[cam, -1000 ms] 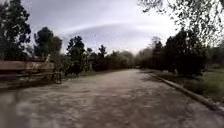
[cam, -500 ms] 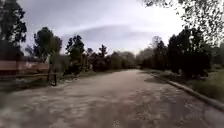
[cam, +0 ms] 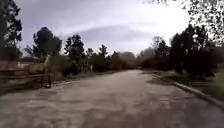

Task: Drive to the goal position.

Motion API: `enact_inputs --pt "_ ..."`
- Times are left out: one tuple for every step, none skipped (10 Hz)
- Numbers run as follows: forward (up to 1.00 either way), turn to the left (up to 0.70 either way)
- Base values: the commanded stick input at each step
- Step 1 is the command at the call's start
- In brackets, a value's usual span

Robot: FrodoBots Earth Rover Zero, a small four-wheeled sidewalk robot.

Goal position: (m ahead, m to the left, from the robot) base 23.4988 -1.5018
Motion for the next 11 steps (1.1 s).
enact_inputs --pt "0.70 0.00" --pt "0.70 0.00" --pt "0.70 0.00" --pt "0.70 0.00" --pt "0.70 0.00" --pt "0.70 0.00" --pt "0.70 0.00" --pt "0.70 0.00" --pt "0.70 0.00" --pt "0.70 0.00" --pt "0.70 0.00"
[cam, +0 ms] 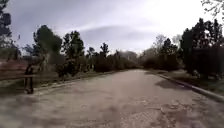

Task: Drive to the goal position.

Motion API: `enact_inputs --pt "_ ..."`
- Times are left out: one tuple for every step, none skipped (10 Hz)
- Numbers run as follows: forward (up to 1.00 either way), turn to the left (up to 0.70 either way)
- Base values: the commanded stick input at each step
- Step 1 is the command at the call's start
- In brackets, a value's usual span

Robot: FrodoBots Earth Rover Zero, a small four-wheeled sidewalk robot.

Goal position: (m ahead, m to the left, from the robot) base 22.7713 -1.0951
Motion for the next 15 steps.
enact_inputs --pt "0.70 0.00" --pt "0.70 -0.34" --pt "0.70 -0.35" --pt "0.70 -0.35" --pt "0.70 -0.35" --pt "0.70 -0.35" --pt "0.70 -0.30" --pt "0.70 -0.14" --pt "0.70 0.00" --pt "0.70 0.00" --pt "0.70 0.00" --pt "0.70 0.00" --pt "0.70 0.00" --pt "0.70 0.00" --pt "0.70 0.00"
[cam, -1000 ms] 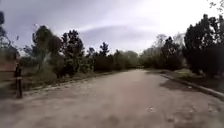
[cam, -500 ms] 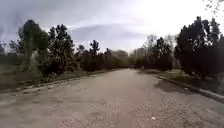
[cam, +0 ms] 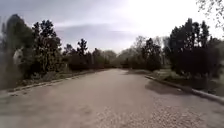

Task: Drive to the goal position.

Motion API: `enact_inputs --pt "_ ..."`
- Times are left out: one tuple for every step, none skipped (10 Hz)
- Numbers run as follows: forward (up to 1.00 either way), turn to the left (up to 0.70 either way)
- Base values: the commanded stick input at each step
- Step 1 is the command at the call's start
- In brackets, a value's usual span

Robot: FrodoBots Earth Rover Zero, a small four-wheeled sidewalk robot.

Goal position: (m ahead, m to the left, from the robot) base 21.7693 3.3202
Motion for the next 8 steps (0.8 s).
enact_inputs --pt "0.70 0.00" --pt "0.70 0.00" --pt "0.70 0.00" --pt "0.70 0.00" --pt "0.70 0.00" --pt "0.70 0.00" --pt "0.70 0.00" --pt "0.70 0.00"
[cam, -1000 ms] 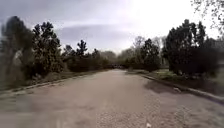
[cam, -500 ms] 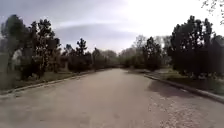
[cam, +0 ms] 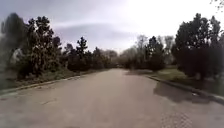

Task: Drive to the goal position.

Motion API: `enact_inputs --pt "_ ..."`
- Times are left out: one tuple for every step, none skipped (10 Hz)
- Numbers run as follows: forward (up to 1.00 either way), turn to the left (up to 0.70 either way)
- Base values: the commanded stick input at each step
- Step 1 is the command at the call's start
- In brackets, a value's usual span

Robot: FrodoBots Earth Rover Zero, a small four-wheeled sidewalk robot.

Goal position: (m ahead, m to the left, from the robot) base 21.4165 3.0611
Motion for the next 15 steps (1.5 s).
enact_inputs --pt "0.70 0.00" --pt "0.70 0.00" --pt "0.70 0.00" --pt "0.70 0.00" --pt "0.70 0.00" --pt "0.70 0.00" --pt "0.70 0.00" --pt "0.70 0.00" --pt "0.70 0.00" --pt "0.70 0.00" --pt "0.70 0.00" --pt "0.70 0.00" --pt "0.70 0.00" --pt "0.70 0.00" --pt "0.70 0.00"
